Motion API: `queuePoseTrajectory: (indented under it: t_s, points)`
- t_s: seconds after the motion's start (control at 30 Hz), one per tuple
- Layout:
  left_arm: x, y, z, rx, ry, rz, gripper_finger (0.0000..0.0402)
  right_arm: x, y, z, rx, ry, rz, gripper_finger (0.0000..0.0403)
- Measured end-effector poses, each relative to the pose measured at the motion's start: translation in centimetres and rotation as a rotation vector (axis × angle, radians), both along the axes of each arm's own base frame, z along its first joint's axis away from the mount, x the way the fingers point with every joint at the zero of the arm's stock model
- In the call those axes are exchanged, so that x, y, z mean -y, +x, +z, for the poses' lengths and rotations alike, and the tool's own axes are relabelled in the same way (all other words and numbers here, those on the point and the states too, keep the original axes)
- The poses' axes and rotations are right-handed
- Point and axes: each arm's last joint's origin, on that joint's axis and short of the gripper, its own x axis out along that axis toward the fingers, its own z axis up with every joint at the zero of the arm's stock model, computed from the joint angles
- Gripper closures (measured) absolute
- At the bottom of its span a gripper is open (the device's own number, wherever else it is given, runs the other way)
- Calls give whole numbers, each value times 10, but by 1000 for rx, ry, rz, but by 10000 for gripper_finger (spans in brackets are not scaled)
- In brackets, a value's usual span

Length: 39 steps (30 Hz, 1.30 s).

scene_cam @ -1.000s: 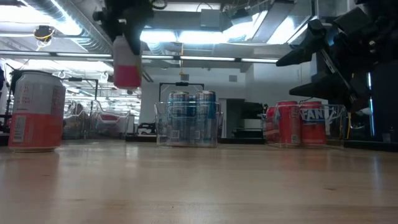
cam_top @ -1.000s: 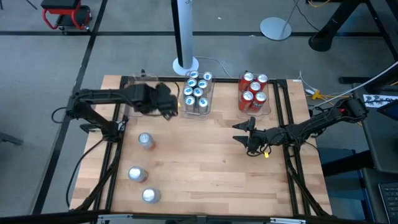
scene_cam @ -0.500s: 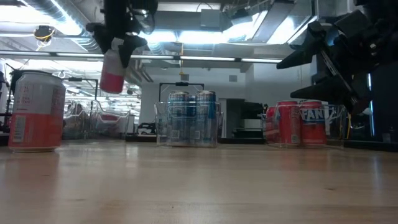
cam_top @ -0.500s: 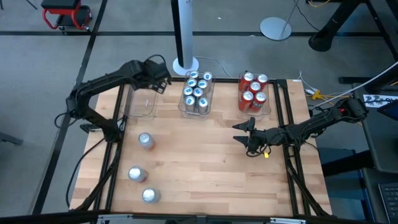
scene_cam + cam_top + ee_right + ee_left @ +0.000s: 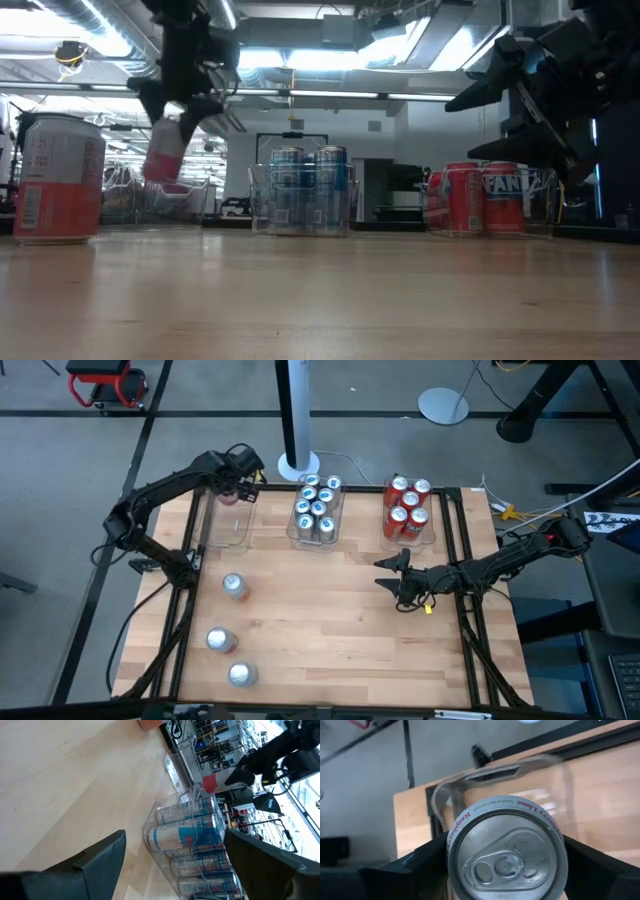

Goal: Sort soda cans
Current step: Put the pink-white soda can into the left transparent bin

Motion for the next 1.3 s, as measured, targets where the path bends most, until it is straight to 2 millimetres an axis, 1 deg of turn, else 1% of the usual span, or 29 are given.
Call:
queuePoseTrajectory:
  t_s: [0.27,0.53,0.73,0.8,0.87,1.1,1.3]
  points:
    - [-13,-11,-35,0,0,46,109,0,0,0,0,-1,0,68]
    - [-19,-28,-52,-45,-36,87,109,0,0,0,-2,-15,-2,68]
    - [-22,-33,-63,-49,-41,87,109,0,0,0,-2,-18,-11,68]
    - [-24,-35,-67,-24,-58,81,109,0,0,0,-2,-19,-10,68]
    - [-26,-36,-70,-4,-66,78,105,0,0,0,-2,-19,-11,68]
    - [-27,-37,-71,-1,-64,75,68,0,0,0,-5,-20,-10,68]
    - [-27,-37,-70,-3,-53,76,64,0,0,0,-5,-21,-10,68]
